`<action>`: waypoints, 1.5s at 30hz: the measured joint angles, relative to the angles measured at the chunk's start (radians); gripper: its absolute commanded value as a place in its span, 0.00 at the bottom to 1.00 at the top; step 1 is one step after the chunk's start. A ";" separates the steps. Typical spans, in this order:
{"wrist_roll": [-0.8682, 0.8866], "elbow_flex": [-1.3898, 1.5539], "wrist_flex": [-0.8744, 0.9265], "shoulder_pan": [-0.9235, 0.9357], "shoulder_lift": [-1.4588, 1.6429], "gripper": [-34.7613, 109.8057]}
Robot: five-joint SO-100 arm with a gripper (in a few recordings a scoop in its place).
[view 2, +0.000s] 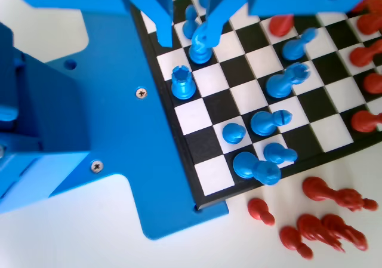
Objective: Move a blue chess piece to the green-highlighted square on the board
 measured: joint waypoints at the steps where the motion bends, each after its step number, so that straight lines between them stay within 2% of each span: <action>1: 0.000 0.008 -0.008 -0.003 0.002 0.34; 28: -0.006 0.173 -0.341 0.064 -0.086 0.35; 45: -0.006 0.241 -0.439 0.041 -0.074 0.35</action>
